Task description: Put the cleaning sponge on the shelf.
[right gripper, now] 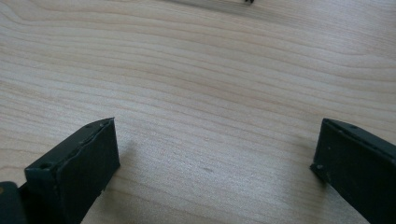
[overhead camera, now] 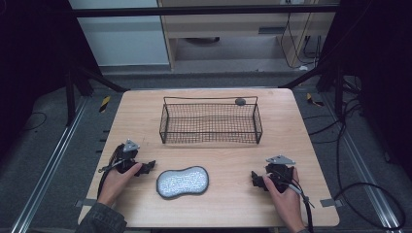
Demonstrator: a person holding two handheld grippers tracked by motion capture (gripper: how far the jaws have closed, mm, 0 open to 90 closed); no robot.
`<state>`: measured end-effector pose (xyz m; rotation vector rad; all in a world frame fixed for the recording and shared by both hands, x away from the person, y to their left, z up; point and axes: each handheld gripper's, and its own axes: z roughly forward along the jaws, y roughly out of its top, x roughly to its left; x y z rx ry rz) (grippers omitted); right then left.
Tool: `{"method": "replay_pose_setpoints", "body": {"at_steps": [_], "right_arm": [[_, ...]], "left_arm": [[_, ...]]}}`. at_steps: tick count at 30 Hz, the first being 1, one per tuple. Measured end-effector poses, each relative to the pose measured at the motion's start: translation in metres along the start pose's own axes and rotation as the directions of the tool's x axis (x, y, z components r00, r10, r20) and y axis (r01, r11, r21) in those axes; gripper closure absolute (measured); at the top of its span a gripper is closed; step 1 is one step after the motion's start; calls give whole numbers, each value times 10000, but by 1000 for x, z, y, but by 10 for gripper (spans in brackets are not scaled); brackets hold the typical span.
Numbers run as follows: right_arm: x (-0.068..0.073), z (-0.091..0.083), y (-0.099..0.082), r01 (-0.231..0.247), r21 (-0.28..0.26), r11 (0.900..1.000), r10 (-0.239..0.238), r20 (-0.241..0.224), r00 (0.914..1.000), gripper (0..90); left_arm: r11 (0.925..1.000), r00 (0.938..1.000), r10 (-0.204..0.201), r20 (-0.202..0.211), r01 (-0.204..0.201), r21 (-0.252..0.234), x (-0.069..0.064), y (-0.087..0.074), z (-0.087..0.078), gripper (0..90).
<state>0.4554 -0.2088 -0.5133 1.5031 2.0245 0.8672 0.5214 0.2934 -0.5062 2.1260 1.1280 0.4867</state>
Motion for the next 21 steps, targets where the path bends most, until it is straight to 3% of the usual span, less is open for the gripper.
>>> {"method": "replay_pose_setpoints", "body": {"at_steps": [4, 6, 8, 10, 15, 18, 21], "right_arm": [[-2, 1, 1, 127, 1, 9999, -127, -106, 9999, 4], [-2, 0, 1, 109, -6, 9999, -109, -150, 9998, 6], [-2, 0, 0, 88, -5, 10000, -88, -169, 9998, 6], [-1, 0, 0, 74, 15, 10000, -74, -166, 9998, 6], [-1, -1, 0, 96, 7, 10000, -96, -171, 9998, 5], [-1, -1, -1, 107, -4, 9999, -107, -178, 9998, 5], [-1, -1, -1, 119, -6, 9999, -119, -191, 9997, 5]], "left_arm": [[9989, 9987, 465, 195, -465, 9, -7, 3, -4, 30], [9942, 9944, 1028, 262, -1035, 279, -12, 9, -6, 35], [9820, 9836, 1786, 251, -1798, 585, -18, 16, -10, 40], [9718, 9741, 2241, 294, -2256, 680, -23, 23, -15, 38], [9538, 9583, 2808, 538, -2849, 959, -30, 41, -25, 40], [9385, 9452, 3153, 852, -3239, 1199, -39, 51, -29, 48], [9132, 9202, 3630, 1466, -3826, 1405, -52, 60, -33, 54]]}}
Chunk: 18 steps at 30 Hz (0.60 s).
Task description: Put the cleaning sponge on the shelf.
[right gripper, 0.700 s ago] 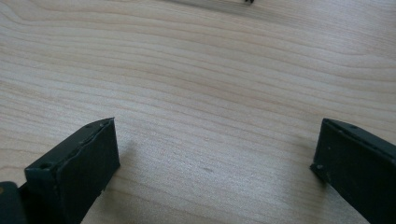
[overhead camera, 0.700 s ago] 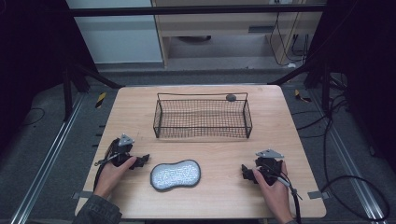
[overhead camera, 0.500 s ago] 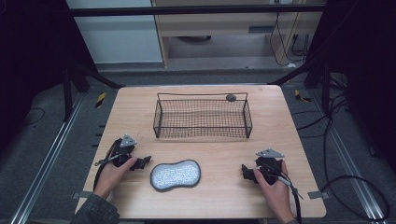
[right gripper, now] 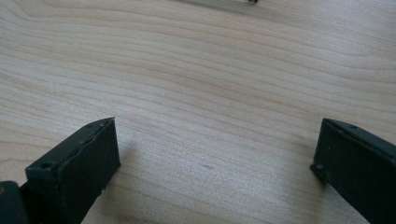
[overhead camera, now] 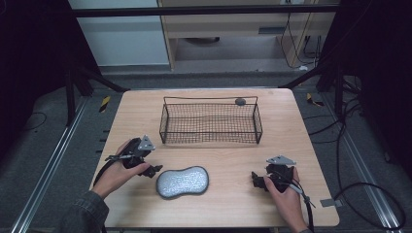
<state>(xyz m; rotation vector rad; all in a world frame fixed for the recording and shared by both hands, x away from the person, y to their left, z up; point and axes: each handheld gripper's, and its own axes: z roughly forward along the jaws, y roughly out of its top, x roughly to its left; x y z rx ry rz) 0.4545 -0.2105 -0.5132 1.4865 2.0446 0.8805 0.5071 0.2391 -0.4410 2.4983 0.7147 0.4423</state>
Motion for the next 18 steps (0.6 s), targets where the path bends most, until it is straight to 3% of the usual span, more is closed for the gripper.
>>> {"method": "replay_pose_setpoints", "body": {"at_steps": [5, 9, 18], "right_arm": [[0, 0, 0, -1, 1, 10000, 1, 1, 10000, 5], [0, 0, 0, 70, -4, 10000, -70, 35, 10000, 5], [0, 0, 0, 55, 8, 10000, -55, -29, 10000, 5]], "left_arm": [[9963, 9937, 788, 793, -812, 276, -16, 15, -1, 50], [9871, 9801, 1450, 1354, -1527, 483, -29, 22, 1, 45], [9703, 9546, 2116, 2098, -2309, 720, -47, 35, 13, 38]]}}
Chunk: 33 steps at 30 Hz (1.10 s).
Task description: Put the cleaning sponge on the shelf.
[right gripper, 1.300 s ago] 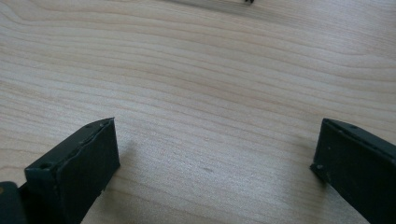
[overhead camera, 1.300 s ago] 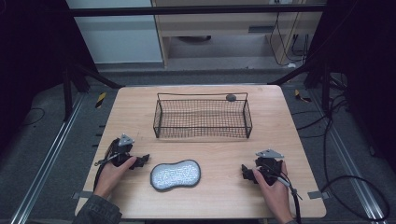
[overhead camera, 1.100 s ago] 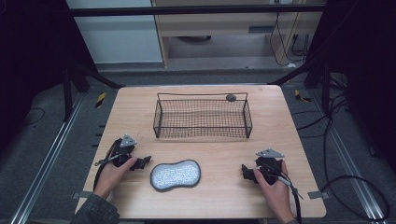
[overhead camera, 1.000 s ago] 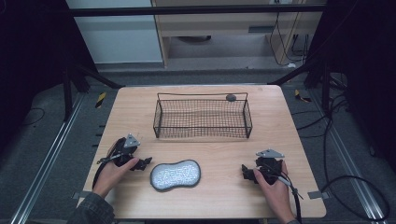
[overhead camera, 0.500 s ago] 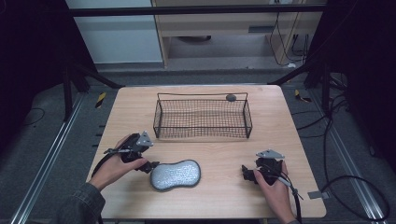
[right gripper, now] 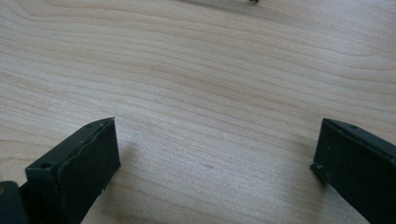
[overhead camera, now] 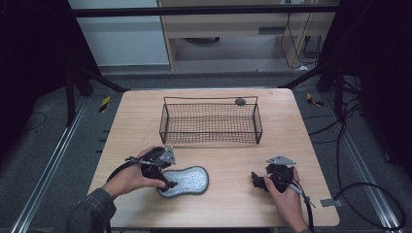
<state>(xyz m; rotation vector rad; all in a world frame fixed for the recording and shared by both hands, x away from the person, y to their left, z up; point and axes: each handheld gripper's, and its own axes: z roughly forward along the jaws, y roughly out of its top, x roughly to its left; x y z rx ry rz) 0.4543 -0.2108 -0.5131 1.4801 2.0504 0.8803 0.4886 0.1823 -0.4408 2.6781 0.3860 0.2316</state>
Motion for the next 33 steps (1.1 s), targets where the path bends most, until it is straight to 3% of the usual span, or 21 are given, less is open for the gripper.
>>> {"method": "replay_pose_setpoints", "body": {"at_steps": [15, 33], "right_arm": [[0, 0, 0, 14, -2, 10000, -14, 0, 10000, 5], [0, 0, 0, 75, -2, 10000, -75, -22, 10000, 5]], "left_arm": [[9941, 9942, 732, 782, -790, 743, -14, 16, 27, 38], [9921, 9927, 587, 1050, -697, 1042, -12, 16, 45, 12]]}}
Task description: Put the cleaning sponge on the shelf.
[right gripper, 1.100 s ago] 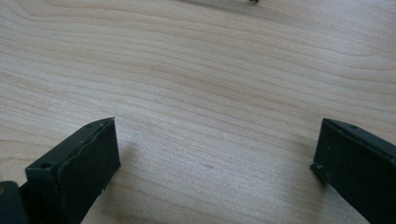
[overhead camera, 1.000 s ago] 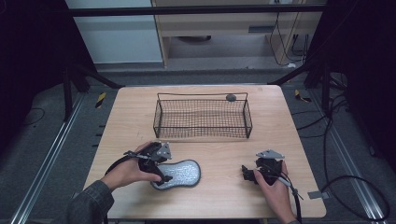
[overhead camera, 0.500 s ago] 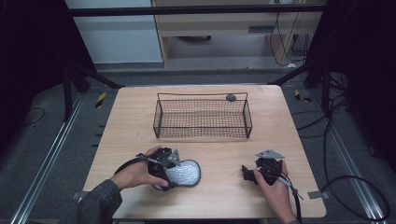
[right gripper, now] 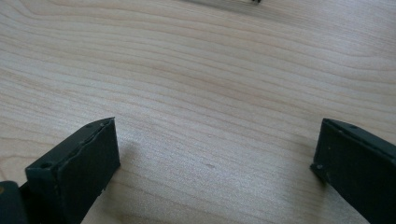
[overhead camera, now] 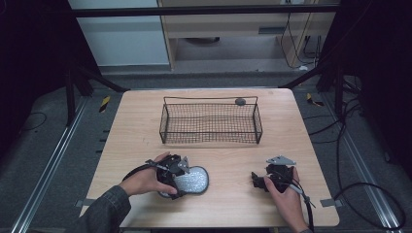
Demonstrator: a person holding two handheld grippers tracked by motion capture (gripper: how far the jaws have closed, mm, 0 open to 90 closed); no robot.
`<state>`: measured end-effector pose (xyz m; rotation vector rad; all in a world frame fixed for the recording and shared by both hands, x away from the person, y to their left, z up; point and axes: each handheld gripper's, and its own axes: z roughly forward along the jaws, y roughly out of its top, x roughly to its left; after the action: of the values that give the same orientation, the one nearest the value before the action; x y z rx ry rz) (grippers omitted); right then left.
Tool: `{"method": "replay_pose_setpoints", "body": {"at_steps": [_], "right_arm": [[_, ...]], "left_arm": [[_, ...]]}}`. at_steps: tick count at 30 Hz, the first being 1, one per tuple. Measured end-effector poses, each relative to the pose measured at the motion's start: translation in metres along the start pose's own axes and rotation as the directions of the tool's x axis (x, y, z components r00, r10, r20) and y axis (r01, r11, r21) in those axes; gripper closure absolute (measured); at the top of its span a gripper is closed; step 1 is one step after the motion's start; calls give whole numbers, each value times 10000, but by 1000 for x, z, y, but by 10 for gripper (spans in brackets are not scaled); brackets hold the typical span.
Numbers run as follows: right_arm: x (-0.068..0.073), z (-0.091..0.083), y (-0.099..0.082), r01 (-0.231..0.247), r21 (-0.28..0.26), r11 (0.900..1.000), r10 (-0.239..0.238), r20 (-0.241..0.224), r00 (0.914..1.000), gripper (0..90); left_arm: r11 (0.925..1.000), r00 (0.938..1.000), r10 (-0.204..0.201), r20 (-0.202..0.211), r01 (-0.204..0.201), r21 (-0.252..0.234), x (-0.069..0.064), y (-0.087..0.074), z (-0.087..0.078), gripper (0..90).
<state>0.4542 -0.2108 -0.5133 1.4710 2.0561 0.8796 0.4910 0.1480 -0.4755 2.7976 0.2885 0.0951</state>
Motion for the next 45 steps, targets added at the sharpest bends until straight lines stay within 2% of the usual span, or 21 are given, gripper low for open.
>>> {"method": "replay_pose_setpoints", "body": {"at_steps": [5, 10, 16, 25, 28, 30, 38, 45], "right_arm": [[0, 0, 0, 1, 2, 10000, -1, -5, 10000, 5], [0, 0, 0, -10, 12, 10000, 10, -34, 10000, 5], [1, 0, 0, -12, 8, 10000, 12, -41, 10000, 5], [1, 0, 0, 15, 9, 10000, -15, -21, 10000, 4], [1, 0, 0, -3, 12, 10000, 3, -21, 10000, 4], [1, 0, 0, 12, 11, 10000, -12, -19, 10000, 4], [0, 0, 0, 26, 3, 10000, -26, -20, 10000, 4], [1, 0, 0, 19, 9, 10000, -19, -29, 10000, 4]], "left_arm": [[10000, 9999, 37, 119, -37, 49, 2, 1, 4, 5], [9999, 9996, -108, 252, 107, 55, 5, 1, 6, 5], [10000, 9998, 0, 193, -1, 57, 5, 2, 5, 40], [9999, 9998, 123, -128, -124, -69, 6, 3, -5, 62], [9993, 9991, 355, -245, -357, -79, 6, 5, -8, 64], [9993, 9991, 345, -243, -348, -96, 6, 6, -10, 64], [9968, 9948, 787, -643, -795, -95, 6, 17, -23, 64], [9949, 9864, 938, -1353, -981, -248, 12, 27, -43, 64]]}}
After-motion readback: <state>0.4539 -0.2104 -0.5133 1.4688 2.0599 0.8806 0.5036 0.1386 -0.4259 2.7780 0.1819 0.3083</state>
